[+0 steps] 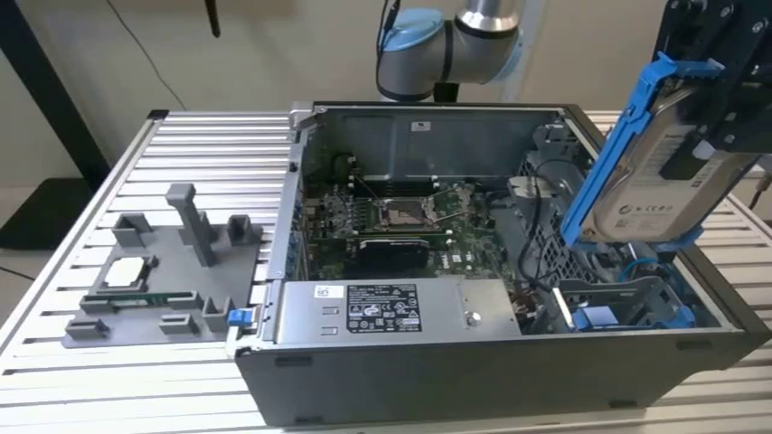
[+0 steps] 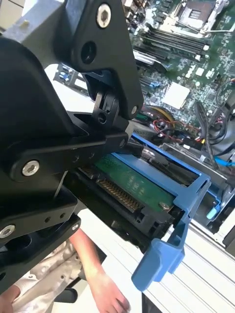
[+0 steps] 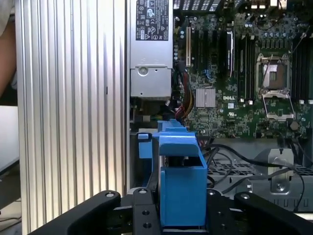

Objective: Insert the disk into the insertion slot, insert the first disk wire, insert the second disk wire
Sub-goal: 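Insert the disk into the insertion slot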

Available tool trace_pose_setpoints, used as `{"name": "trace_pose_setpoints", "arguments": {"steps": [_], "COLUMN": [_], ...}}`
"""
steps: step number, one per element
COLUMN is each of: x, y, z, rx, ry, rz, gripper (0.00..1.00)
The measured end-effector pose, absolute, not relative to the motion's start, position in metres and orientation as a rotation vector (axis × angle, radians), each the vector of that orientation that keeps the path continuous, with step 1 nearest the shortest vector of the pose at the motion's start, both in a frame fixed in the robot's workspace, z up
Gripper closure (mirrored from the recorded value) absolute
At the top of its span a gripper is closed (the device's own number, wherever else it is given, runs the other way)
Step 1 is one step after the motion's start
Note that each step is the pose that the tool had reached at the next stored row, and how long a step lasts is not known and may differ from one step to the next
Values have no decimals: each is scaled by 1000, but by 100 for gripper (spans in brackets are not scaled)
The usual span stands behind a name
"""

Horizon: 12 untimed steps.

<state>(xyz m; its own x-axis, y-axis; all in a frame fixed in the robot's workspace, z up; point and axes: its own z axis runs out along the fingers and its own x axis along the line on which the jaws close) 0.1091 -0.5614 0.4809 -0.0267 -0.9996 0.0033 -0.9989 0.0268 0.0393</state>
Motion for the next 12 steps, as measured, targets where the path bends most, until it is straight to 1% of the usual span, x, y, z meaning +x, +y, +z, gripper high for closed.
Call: {"name": "trace_pose_setpoints", "arguments": {"steps": [12], "x": [118], "y": [-562], "z": [470], "rx": [2167], "ry": [-2233], "rz": [-40], "gripper": [100]}}
